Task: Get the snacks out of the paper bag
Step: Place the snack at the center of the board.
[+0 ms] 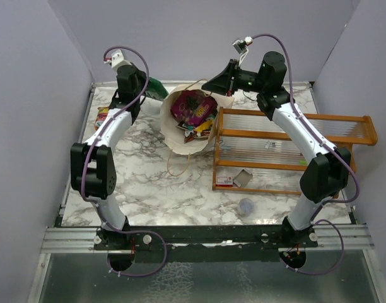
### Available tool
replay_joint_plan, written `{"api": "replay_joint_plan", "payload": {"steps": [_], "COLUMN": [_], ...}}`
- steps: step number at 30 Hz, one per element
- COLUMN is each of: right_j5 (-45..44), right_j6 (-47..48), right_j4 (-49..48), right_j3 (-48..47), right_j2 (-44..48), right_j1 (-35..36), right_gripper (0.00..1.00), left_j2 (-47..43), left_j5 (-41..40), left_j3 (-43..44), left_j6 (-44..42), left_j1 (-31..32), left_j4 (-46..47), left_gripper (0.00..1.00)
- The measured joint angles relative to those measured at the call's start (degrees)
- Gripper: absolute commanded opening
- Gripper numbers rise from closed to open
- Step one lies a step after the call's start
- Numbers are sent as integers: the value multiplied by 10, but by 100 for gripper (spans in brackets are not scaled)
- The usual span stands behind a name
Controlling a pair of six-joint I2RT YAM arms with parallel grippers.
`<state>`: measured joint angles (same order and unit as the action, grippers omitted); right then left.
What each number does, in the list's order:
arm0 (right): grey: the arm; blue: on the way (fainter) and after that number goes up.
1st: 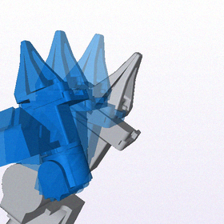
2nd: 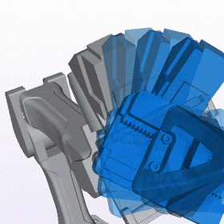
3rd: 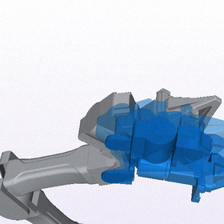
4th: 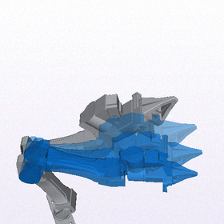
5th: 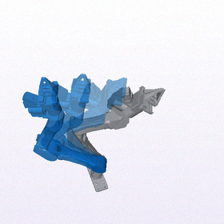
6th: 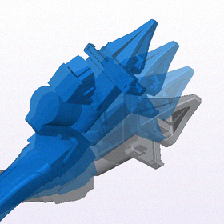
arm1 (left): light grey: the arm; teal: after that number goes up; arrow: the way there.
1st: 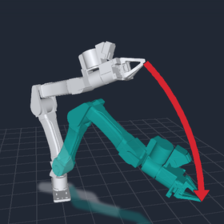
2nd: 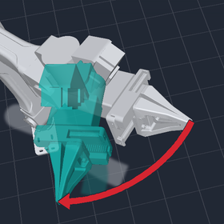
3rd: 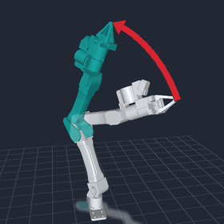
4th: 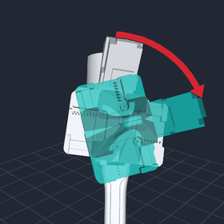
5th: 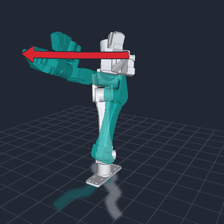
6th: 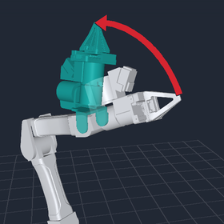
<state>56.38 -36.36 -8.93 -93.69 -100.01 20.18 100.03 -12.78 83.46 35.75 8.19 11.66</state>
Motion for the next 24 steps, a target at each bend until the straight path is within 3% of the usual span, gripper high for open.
{"api": "replay_joint_plan", "payload": {"steps": [3,7,16,24], "right_j5": [-1,-2,-3,-3], "right_j6": [4,9,7,6], "right_j4": [2,9,11,8], "right_j3": [0,0,1,6], "right_j2": [5,13,14,14], "right_j1": [0,0,0,0], "right_gripper": [1,1,1,1], "left_j2": [24,26,-23,-47], "left_j5": [14,21,35,30], "left_j3": [-25,-128,-314,-367], "left_j6": [9,32,97,137], "left_j1": [-6,-23,-42,-40], "left_j4": [28,76,115,151], "left_gripper": [0,0,0,0]}}
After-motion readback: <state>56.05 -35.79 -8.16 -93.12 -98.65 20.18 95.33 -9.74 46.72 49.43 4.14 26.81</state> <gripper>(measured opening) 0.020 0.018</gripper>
